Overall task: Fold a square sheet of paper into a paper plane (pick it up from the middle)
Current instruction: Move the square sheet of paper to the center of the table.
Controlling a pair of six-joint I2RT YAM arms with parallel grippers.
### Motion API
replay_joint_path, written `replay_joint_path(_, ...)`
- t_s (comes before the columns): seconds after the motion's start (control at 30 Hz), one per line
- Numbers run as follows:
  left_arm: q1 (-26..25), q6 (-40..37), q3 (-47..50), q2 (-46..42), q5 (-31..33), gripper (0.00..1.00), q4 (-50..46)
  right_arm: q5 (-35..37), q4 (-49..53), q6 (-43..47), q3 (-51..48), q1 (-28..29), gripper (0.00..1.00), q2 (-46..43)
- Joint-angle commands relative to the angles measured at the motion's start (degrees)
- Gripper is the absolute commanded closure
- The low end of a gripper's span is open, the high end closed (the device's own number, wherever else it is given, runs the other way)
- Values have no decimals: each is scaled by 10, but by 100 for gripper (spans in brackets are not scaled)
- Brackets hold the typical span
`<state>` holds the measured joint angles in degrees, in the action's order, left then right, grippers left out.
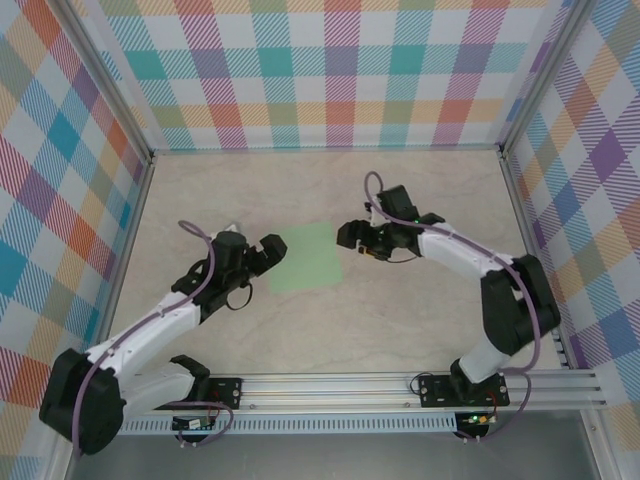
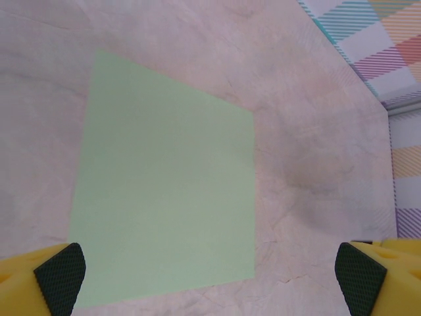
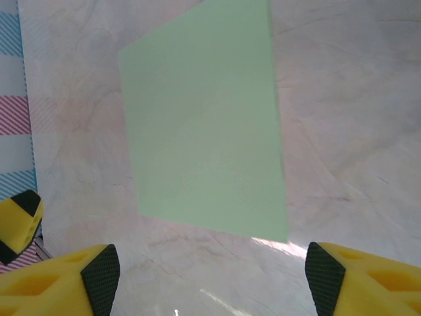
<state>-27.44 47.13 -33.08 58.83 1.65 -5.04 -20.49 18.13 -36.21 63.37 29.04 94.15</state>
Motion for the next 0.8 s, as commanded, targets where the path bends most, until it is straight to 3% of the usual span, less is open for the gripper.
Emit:
replay_joint_path(0.0, 11, -4, 37, -52, 25, 0, -51, 24, 39, -11, 81, 39, 28, 78)
replay_joint_path(0.2, 17, -18, 58, -110, 6, 0, -77, 31, 95, -16, 219, 71, 33, 209)
replay_joint_path(0.43, 17, -21, 57, -112, -27, 0, -64, 41, 139, -22, 290, 74, 34, 288)
replay_joint_path(0.57, 17, -26, 56, -97, -56, 0, -50, 82, 175, -7, 277, 74, 35, 295)
replay_joint_path(0.77, 16, -18, 57, -60, -97, 0, -8, 146, 187, 11, 168, 61, 36, 236)
